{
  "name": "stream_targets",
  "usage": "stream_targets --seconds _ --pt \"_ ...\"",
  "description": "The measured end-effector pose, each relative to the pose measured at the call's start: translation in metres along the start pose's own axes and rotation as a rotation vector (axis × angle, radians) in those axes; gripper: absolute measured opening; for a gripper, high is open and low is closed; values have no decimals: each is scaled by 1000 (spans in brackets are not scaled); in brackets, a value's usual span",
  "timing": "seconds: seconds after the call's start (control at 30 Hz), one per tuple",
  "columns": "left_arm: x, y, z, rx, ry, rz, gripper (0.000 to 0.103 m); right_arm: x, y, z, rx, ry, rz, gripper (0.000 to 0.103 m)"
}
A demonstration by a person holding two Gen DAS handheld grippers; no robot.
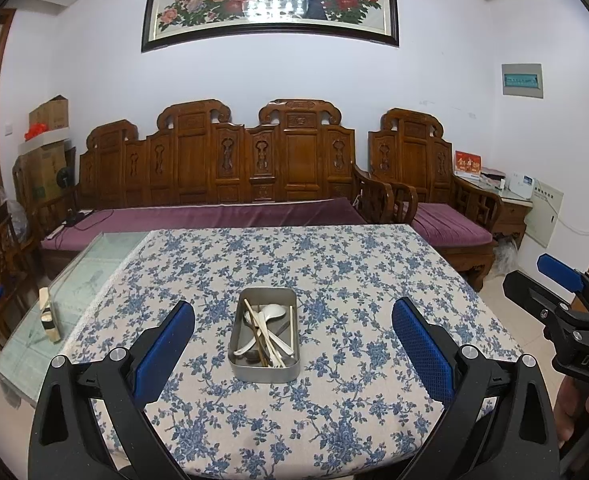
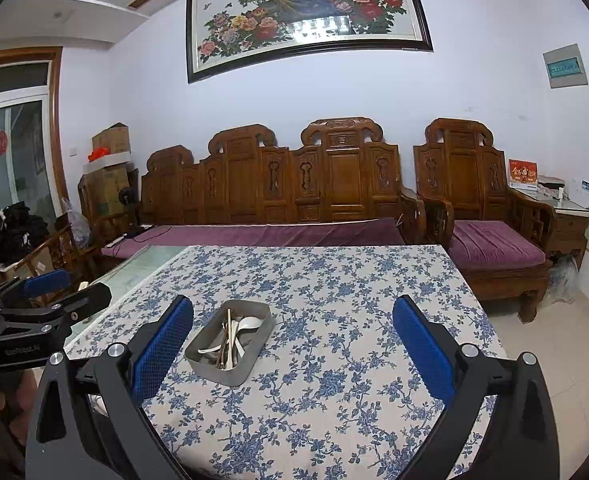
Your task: Organize utensils
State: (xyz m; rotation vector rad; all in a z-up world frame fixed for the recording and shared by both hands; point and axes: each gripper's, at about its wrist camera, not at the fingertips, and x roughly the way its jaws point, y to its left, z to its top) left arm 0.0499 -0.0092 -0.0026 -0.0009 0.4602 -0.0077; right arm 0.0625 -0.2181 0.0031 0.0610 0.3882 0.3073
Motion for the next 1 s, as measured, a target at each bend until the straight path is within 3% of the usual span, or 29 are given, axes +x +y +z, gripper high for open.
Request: stream_targets --seconds 1.0 --pt "-2 -3 2 2 -3 -14 96 0 0 1 2 -3 -2 100"
